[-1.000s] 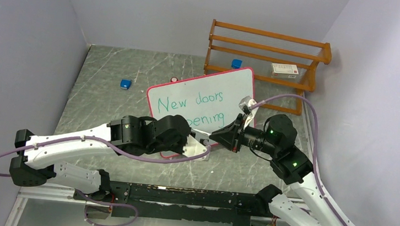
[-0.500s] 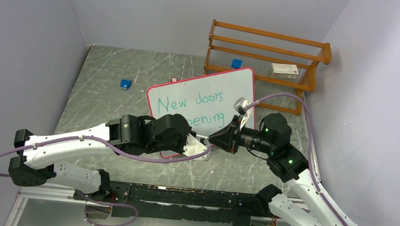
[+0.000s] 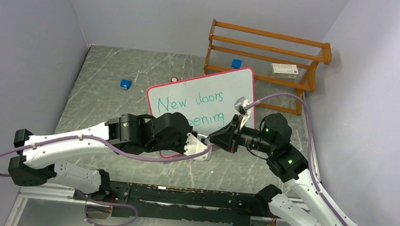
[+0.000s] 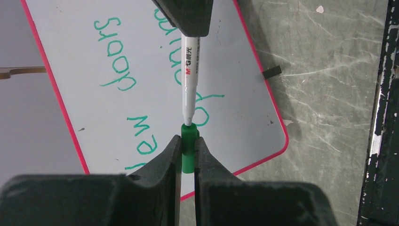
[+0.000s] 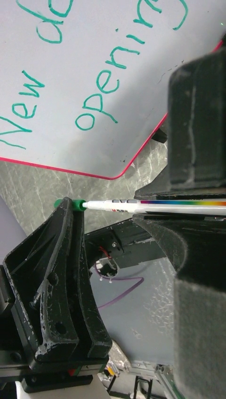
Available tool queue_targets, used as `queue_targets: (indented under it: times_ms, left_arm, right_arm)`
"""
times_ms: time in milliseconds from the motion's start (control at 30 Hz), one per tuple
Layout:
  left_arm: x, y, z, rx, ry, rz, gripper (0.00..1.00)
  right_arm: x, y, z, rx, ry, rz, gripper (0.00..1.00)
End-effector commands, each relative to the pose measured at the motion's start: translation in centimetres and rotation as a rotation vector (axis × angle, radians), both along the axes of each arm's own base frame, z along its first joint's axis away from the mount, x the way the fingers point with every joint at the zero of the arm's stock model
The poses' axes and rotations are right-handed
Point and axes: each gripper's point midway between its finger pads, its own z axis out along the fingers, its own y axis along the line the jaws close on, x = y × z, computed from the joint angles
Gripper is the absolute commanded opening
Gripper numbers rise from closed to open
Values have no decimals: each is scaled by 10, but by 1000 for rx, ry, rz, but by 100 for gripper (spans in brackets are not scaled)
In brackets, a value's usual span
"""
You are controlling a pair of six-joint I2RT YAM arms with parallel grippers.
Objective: Write a sentence on the whiteboard
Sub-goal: Close the whiteboard marker at the center of the board.
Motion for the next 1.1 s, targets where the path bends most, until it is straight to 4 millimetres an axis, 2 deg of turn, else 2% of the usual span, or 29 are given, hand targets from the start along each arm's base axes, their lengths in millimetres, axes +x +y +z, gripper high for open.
queue_targets:
  times_ms: [0, 667, 1067]
  left_arm:
    - [-6, -7, 10, -28, 9, -29, 5]
    - [-10, -20, 8, 10, 24, -51, 5]
    - [-1, -26, 15, -14, 8, 24, 5]
  right_arm:
    - [4, 0, 0, 10, 0, -15, 0]
    - [2, 5, 1, 34, 13, 8, 0]
    - [-2, 7, 0, 51, 24, 34, 0]
